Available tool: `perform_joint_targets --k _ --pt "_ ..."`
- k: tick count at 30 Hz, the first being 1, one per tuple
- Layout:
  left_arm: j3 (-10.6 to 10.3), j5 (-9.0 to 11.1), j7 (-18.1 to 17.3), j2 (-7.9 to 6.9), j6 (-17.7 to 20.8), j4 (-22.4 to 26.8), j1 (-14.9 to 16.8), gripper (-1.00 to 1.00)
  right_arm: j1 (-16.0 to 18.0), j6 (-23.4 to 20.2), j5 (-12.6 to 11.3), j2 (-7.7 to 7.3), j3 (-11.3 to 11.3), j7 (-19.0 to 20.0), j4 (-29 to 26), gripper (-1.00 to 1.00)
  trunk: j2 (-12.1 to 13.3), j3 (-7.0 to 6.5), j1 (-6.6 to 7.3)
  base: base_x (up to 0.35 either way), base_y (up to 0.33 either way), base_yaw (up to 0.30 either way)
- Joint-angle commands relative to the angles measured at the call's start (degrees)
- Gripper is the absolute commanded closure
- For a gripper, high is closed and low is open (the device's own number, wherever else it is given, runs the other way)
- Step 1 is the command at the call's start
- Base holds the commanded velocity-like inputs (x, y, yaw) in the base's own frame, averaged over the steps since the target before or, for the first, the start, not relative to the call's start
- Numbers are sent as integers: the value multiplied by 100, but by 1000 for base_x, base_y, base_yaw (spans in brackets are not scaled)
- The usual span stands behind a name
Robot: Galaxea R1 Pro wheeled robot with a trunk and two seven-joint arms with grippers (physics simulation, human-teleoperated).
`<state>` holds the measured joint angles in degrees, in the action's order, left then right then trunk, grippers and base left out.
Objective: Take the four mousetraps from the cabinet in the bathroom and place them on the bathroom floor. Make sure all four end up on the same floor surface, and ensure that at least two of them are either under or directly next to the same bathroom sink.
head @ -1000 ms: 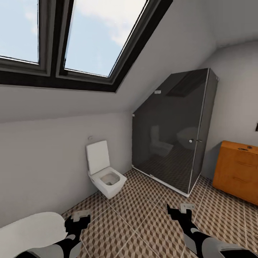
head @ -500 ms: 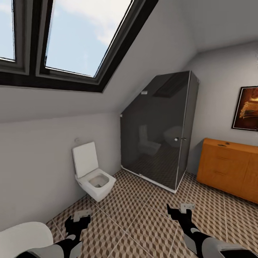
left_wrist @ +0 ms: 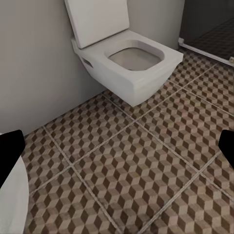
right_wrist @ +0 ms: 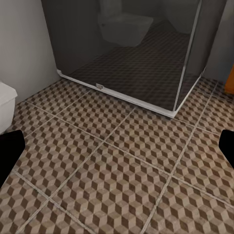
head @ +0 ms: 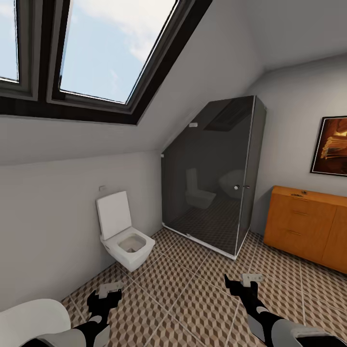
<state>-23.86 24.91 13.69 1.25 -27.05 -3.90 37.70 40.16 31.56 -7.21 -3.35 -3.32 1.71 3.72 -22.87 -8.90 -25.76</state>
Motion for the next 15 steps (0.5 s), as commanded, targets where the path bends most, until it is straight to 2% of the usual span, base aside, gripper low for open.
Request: perform_joint_targets --k 1,15 --pt "-48 31 11 6 -28 -23 6 -100 6 34 -54 1 -37 19 23 -100 -5 3 -3 0 0 0" --pt "-54 31 11 6 -28 -23 -22 -100 8 38 -60 1 -37 16 23 -100 -5 60 -3 0 0 -6"
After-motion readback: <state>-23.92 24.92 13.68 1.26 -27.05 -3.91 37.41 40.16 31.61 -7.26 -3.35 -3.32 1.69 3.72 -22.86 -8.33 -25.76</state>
